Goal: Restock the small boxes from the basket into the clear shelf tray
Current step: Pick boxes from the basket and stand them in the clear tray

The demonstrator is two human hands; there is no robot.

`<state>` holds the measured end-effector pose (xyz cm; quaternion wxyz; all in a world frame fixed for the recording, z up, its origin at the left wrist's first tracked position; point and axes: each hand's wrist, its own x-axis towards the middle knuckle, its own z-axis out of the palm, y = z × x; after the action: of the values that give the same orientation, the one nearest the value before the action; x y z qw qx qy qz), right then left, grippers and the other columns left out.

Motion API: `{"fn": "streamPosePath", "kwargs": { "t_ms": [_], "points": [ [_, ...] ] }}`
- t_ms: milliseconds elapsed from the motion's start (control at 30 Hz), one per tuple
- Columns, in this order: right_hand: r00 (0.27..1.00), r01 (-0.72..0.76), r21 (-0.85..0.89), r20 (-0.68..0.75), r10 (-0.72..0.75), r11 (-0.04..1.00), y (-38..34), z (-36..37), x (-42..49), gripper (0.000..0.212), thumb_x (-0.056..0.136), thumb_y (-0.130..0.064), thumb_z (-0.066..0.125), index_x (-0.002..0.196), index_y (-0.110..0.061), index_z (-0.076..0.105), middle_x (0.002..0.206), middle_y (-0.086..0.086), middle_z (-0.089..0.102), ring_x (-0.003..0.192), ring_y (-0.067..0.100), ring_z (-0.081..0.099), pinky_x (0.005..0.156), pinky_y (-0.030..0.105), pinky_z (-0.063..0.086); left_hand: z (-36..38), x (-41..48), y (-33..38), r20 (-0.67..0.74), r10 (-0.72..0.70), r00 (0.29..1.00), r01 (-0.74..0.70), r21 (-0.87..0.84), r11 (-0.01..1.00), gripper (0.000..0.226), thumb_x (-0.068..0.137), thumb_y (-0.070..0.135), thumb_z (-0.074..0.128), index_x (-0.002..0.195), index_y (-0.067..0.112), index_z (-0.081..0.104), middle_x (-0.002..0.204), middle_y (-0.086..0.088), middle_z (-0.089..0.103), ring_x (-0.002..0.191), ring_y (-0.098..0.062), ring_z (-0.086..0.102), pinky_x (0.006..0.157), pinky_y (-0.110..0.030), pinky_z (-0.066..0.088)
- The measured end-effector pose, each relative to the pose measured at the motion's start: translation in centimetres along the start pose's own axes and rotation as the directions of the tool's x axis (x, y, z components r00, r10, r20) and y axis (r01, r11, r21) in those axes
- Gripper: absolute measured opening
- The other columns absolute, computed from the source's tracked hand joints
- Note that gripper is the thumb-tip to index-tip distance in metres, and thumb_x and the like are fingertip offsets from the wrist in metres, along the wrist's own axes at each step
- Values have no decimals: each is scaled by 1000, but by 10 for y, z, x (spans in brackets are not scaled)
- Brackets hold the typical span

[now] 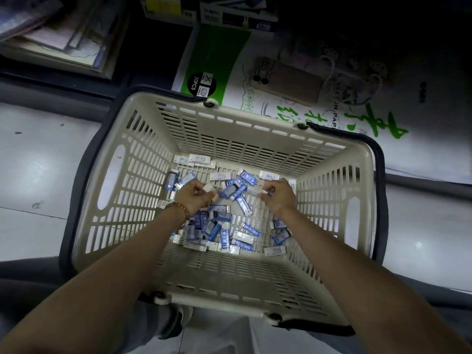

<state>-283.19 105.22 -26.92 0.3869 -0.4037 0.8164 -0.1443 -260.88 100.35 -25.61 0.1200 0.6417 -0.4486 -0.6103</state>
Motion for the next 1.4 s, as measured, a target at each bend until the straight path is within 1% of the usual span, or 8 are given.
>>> {"fn": "streamPosePath", "kwargs": {
  "t_ms": [200, 333, 500, 733, 867, 1067, 1233, 1400],
  "points": [
    [987, 35, 473, 120, -104, 880, -37, -12, -17, 23, 86, -6, 65, 106, 6, 63, 77, 4, 65, 53, -2, 60, 51, 14, 47, -8, 2, 14, 162, -28, 986, 59, -191, 980, 9, 92, 13, 54, 87, 19, 49, 85, -6, 66, 61, -11, 69, 60, -25, 58],
    [895, 38, 430, 387, -222, 902, -64, -6, -23, 28, 89, 0, 59, 117, 2, 60, 85, 5, 66, 60, 3, 63, 61, 13, 52, -7, -1, 18, 210, -143, 967, 193, -241, 951, 22, 95, 33, 47, 98, 15, 58, 88, -7, 68, 70, -14, 71, 62, -25, 58],
    [917, -66, 532, 366, -160, 844, -86, 22, -15, 26, 91, 0, 55, 117, 6, 57, 101, 13, 63, 68, 12, 62, 63, 16, 55, -16, -5, 15, 239, -105, 965, 163, -238, 957, 22, 90, 25, 57, 102, 7, 56, 84, -6, 66, 60, -4, 67, 56, -20, 56],
    [964, 139, -58, 235, -122, 989, -71, 50, 12, 50, 86, -23, 67, 134, -15, 52, 121, 6, 44, 108, 20, 50, 89, 25, 40, -43, 6, 8, 70, -187, 980, 199, -315, 928, 17, 90, 21, 58, 75, 15, 55, 87, -7, 62, 72, -15, 60, 59, -22, 57],
    [984, 151, -97, 106, -141, 984, -69, 60, 11, 31, 83, -18, 70, 113, -15, 61, 119, 2, 47, 101, 16, 52, 76, 24, 40, -47, 10, 10, 155, -273, 950, 313, -459, 831, 7, 87, 5, 57, 81, 4, 57, 91, -10, 65, 76, -17, 67, 55, -28, 58],
    [996, 44, 91, 76, -51, 995, -67, 58, 5, 18, 81, -16, 72, 87, -15, 55, 98, 4, 64, 87, 16, 57, 77, 32, 47, -45, 11, 13, 205, -221, 954, 292, -447, 846, 6, 88, 7, 55, 94, 7, 53, 80, -6, 59, 79, -16, 62, 65, -27, 58],
    [985, -103, 605, 170, -1, 790, -97, 46, -10, 19, 89, -10, 62, 107, -9, 65, 102, 8, 68, 73, 5, 58, 64, 10, 48, -47, 7, 21, 270, -187, 944, 318, -609, 726, 22, 93, 29, 51, 99, 10, 58, 83, -3, 65, 77, -14, 63, 59, -25, 58],
    [960, -147, 704, 272, -72, 694, -114, 4, -35, 17, 95, -8, 51, 108, -9, 61, 106, 5, 65, 77, 8, 67, 72, 20, 57, -50, -3, 40, 282, -120, 952, 266, -563, 783, 27, 90, 30, 55, 101, 6, 62, 90, -7, 71, 83, -14, 71, 62, -19, 55]
  ]
}}
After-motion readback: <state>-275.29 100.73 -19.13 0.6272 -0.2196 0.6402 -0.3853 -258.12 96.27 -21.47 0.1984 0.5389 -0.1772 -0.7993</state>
